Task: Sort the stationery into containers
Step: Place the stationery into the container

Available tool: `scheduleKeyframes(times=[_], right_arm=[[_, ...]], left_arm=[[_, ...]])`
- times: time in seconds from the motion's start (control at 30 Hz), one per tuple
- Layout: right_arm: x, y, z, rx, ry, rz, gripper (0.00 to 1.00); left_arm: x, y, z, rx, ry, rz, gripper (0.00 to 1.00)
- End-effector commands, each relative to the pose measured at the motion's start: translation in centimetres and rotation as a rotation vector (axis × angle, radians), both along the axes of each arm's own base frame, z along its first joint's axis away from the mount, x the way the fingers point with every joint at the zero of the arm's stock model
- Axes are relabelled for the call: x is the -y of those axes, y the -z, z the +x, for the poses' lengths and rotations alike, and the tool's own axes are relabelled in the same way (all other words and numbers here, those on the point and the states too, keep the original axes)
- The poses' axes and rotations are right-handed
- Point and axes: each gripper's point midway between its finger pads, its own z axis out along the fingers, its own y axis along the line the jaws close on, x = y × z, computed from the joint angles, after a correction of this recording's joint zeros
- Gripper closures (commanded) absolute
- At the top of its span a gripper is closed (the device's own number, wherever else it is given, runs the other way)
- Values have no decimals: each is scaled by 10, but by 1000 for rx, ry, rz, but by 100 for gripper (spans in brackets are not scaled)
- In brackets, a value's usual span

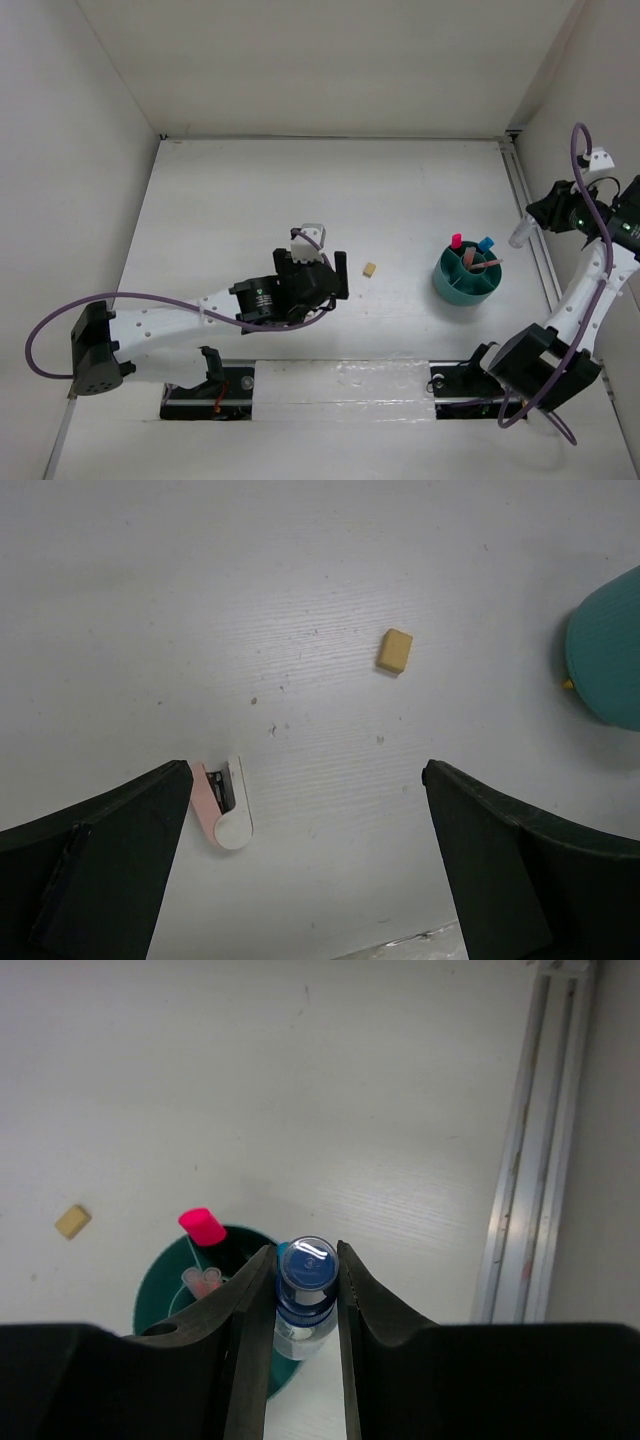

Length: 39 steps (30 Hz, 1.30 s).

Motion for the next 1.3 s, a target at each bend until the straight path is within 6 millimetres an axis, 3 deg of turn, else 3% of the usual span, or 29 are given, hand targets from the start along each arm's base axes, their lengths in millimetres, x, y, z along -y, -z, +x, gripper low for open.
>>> scheduleKeyframes(times=[0.0,0.17,0.37,0.5,0.63,0.7,0.87,1.17,1.27], right_arm=[[-12,8,-2,27,-102,0,100],[-15,17,1,13,-118,63,100],[4,15,6,61,15,-9,100],[6,24,5,46,25,-5,100],[-5,36,2,-6,-67,40,100],[-12,58,-5,-80,-125,72,100],[-17,71,-12,-115,-185,58,100],[-22,63,-16,-85,-202,23,100],[-24,72,-17,-106,-217,53,100]], left_arm=[[-2,-6,5,31,-22,-28,0],[8,-6,7,28,-20,-64,0],[17,10,4,1,-1,-69,0],[21,14,5,-3,11,-57,0],[22,11,5,3,15,-58,0],[21,7,5,7,15,-69,0],[18,6,4,11,15,-81,0],[20,10,3,2,22,-74,0],[21,6,4,5,23,-83,0]])
